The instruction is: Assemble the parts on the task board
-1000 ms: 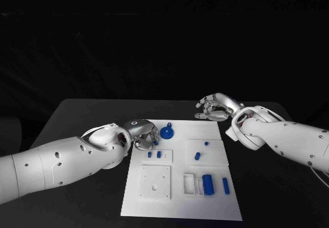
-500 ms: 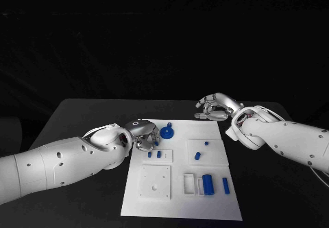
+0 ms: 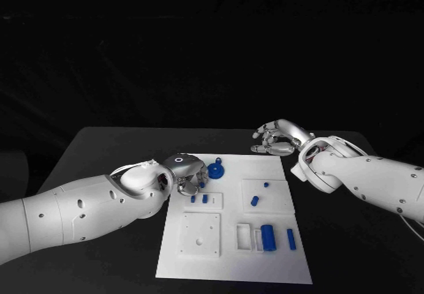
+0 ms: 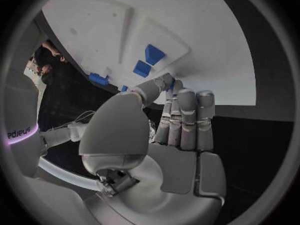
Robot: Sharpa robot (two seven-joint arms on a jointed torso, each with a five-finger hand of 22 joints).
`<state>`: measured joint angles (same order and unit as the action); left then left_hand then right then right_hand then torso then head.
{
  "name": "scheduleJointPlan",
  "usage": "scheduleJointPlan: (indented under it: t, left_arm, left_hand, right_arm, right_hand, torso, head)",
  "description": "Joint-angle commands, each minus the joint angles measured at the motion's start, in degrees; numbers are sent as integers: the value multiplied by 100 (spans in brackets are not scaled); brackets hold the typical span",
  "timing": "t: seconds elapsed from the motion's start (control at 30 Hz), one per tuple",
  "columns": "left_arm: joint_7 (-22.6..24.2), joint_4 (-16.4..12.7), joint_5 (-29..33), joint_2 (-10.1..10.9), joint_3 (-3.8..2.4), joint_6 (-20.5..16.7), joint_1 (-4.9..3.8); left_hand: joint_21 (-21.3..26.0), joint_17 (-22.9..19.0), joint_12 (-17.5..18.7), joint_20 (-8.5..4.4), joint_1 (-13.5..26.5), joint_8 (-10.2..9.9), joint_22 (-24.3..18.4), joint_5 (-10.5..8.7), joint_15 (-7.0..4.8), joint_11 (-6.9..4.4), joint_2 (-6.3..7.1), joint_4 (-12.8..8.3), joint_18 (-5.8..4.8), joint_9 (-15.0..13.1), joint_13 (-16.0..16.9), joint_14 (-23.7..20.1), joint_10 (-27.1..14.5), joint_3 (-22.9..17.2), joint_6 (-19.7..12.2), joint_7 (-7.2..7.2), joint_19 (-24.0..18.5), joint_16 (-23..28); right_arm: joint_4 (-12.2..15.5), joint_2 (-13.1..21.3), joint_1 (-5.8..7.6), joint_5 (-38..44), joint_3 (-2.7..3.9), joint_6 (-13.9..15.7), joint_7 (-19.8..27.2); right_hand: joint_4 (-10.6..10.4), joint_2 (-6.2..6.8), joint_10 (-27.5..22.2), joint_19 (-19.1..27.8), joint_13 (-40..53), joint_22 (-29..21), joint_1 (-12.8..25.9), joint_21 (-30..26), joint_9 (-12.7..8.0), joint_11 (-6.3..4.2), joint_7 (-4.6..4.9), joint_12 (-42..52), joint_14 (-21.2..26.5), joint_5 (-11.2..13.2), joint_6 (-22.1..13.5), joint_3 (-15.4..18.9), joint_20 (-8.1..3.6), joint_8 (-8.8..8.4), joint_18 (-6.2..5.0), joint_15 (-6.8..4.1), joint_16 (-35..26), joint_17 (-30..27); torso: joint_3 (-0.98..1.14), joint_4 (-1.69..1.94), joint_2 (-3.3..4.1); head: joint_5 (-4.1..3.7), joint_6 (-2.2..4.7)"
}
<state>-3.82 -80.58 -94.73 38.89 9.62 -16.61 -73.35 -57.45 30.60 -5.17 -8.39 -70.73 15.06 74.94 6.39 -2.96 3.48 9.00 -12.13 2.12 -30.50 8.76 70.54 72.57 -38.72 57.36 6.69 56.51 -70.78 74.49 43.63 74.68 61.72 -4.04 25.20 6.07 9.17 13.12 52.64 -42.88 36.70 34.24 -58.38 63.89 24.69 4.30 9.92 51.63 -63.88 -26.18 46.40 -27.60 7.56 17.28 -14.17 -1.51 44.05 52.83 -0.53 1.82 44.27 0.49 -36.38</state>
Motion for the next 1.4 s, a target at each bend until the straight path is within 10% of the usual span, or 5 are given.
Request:
scheduleJointPlan:
  t: [0.03,1.17,1.4]
  left_arm:
    - [-57,-69,-389,-36,41,67,30]
    - [-40,25,-128,84,35,-612,34]
    - [163,116,215,150,19,-718,33]
  left_hand:
    - [-18,-7,46,4,-9,-35,98,-34,27,36,141,23,527,16,-11,-42,-30,-3,-27,34,-43,5]
    - [71,-82,146,145,-243,-275,34,-83,180,195,618,261,595,192,-105,-128,-534,-38,-665,39,-73,104]
    - [84,-91,135,162,-284,-286,30,-78,194,208,631,271,606,199,-111,-138,-576,-44,-717,40,-78,116]
  right_arm:
    - [11,6,-3,14,1,-67,43]
    - [20,32,-35,31,1,-48,120]
    - [52,99,-76,63,1,-596,287]
  right_hand:
    - [-3,-46,-51,-3,-5,10,10,-25,-7,-8,53,34,-38,-23,-2,-1,27,32,-83,11,-39,9]
    - [43,-36,-67,8,-29,24,-43,-39,-14,-3,59,39,-28,-5,-22,-10,27,24,-83,15,-51,9]
    - [352,-76,-12,-95,-74,76,-408,3,-13,-23,43,77,-97,190,4,-119,-17,44,-83,-17,-23,30]
  torso:
    - [0,-6,5]
    - [0,-3,2]
    - [5,-5,2]
  head:
    - [-2,4]
    - [-53,11]
    - [-126,32]
